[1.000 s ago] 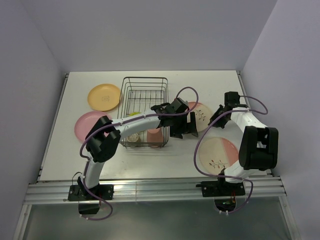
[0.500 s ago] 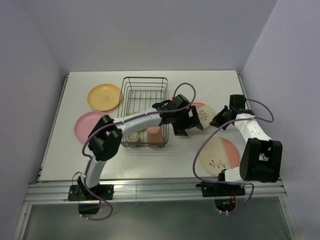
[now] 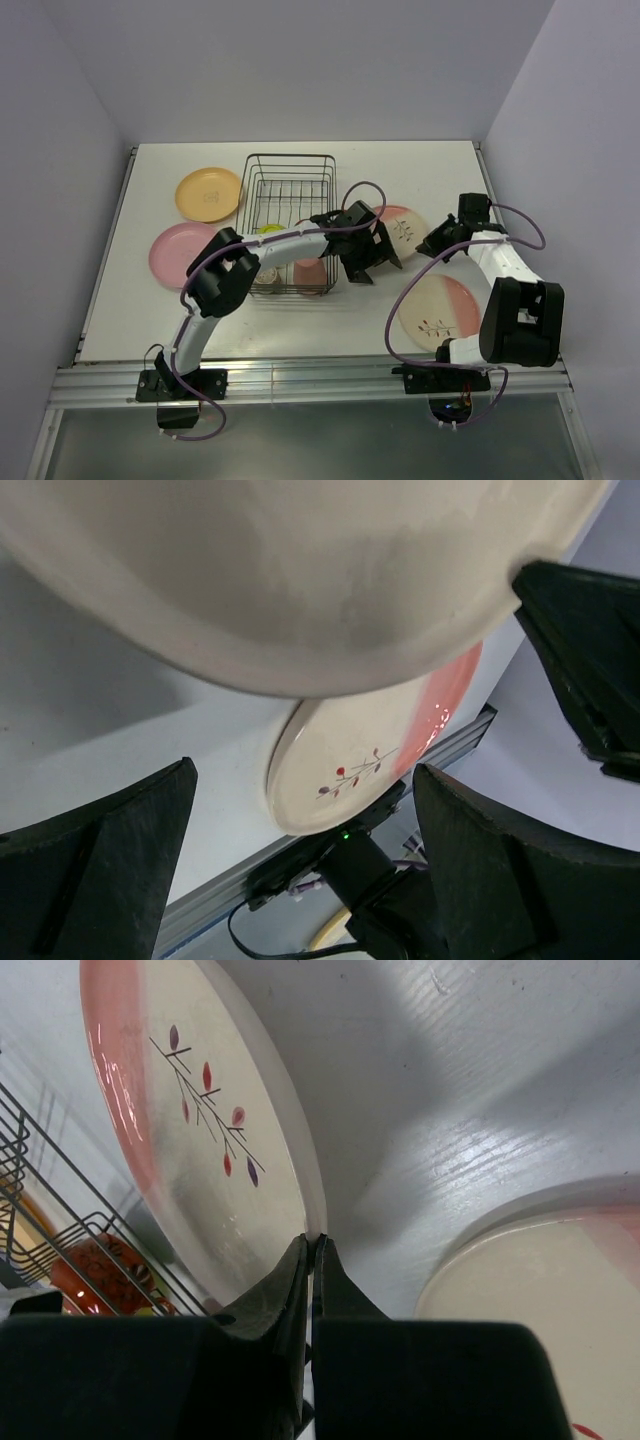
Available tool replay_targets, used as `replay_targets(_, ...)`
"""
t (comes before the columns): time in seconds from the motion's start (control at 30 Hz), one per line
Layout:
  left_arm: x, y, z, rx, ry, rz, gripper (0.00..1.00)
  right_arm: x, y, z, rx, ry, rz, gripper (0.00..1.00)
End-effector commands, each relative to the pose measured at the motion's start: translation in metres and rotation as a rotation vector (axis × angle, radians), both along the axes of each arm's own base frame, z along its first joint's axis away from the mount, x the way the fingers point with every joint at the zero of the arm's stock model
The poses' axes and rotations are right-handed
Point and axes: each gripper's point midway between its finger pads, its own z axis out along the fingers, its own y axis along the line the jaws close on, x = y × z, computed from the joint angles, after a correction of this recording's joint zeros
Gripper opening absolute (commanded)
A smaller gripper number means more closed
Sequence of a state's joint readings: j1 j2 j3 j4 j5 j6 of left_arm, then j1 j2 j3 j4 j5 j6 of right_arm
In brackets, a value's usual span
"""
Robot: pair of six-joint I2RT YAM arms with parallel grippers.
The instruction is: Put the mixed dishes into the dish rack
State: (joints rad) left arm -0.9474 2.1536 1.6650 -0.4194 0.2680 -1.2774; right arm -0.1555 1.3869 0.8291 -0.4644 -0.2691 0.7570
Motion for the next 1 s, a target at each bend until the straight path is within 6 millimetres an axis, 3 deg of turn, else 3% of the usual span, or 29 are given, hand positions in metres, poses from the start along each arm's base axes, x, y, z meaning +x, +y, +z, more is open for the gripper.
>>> replay_targets(0.0, 0.01, -0.011, 0.009, -0.076, 0.005, 0.044, 0.95, 0.019, 0.006, 0.033, 0.051, -0.152, -0.009, 0.0)
replay_targets(0.3, 0.028, -0.027, 0.011, -0.131, 0.052, 0.088, 0.95, 0.012, 0.01, 0.034, 0.09, -0.182, -0.031, 0.0)
replay_targets(0.97, 0.066, -0.025, 0.003, -0.18, 0.089, 0.173, 0.93, -0.009, 0.01, 0.031, 0.109, -0.204, -0.03, 0.0)
